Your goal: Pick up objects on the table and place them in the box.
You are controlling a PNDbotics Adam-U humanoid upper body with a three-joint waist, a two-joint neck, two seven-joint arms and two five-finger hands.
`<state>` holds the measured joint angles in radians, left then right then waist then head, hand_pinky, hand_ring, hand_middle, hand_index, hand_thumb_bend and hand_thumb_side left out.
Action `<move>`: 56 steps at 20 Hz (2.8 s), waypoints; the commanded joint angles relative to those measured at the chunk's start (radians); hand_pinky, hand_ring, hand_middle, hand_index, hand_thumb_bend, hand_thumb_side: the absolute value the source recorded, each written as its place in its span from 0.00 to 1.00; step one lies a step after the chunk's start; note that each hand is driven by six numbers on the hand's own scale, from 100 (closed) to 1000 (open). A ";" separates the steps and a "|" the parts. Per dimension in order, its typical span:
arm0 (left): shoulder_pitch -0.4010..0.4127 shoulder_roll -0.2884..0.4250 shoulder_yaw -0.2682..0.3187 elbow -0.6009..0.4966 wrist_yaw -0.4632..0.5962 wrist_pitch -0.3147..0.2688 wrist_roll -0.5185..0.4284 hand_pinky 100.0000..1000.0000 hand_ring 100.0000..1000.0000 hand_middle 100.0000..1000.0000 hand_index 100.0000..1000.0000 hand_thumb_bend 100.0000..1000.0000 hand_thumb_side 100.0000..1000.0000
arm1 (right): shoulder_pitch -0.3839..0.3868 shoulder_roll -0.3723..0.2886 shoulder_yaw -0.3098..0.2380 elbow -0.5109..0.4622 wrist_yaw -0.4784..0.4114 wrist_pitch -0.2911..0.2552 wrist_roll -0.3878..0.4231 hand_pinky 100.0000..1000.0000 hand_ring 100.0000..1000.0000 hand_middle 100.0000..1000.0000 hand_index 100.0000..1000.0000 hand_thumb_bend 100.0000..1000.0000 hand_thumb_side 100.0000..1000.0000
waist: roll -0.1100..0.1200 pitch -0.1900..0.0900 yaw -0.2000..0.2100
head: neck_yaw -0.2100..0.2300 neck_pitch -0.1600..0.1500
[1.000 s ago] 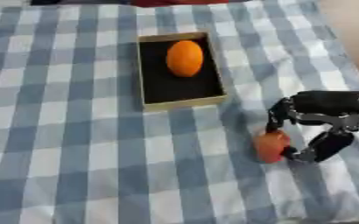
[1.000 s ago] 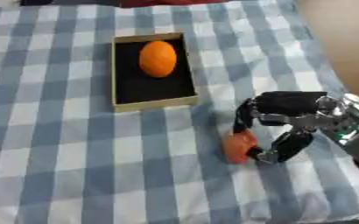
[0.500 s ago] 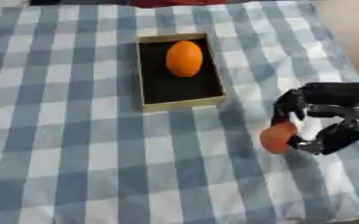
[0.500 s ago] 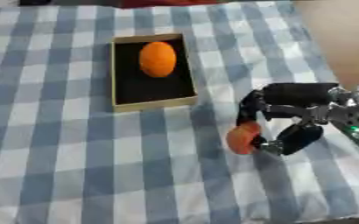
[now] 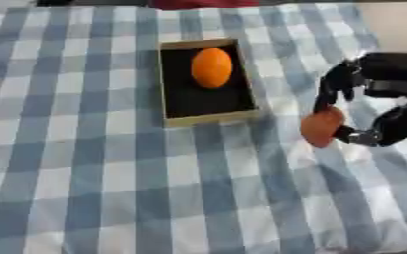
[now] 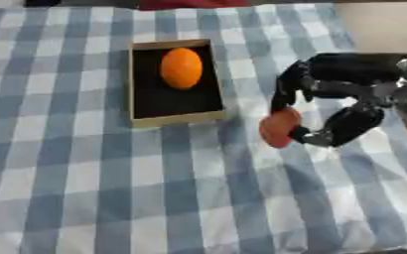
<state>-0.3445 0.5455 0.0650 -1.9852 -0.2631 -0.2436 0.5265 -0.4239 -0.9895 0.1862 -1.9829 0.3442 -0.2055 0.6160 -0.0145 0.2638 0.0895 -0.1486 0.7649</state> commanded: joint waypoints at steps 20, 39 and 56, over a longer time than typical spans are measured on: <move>-0.028 0.005 -0.001 -0.015 0.016 -0.003 -0.012 0.83 0.82 0.71 0.82 0.04 0.64 | -0.476 0.286 0.115 0.432 0.186 0.077 0.112 0.42 0.57 0.54 0.66 0.11 0.00 | 0.007 -0.008 0.030 | -0.043 0.005; -0.035 -0.008 -0.004 -0.015 0.023 -0.005 -0.017 0.83 0.82 0.71 0.82 0.04 0.65 | -0.622 0.476 0.102 0.906 0.276 -0.116 0.078 0.48 0.64 0.57 0.68 0.02 0.09 | 0.015 0.000 0.034 | -0.059 0.005; -0.036 -0.010 -0.004 -0.015 0.024 -0.005 -0.020 0.83 0.82 0.71 0.82 0.04 0.65 | -0.647 0.474 0.084 0.874 0.244 -0.259 0.230 0.67 0.81 0.76 0.83 0.21 0.49 | 0.014 0.001 0.027 | -0.059 0.005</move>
<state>-0.3697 0.5193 0.0580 -1.9852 -0.2412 -0.2469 0.5098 -1.0500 -0.4841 0.2802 -1.0724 0.6111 -0.3941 0.7658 -0.0034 0.2839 0.1167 -0.2078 0.7649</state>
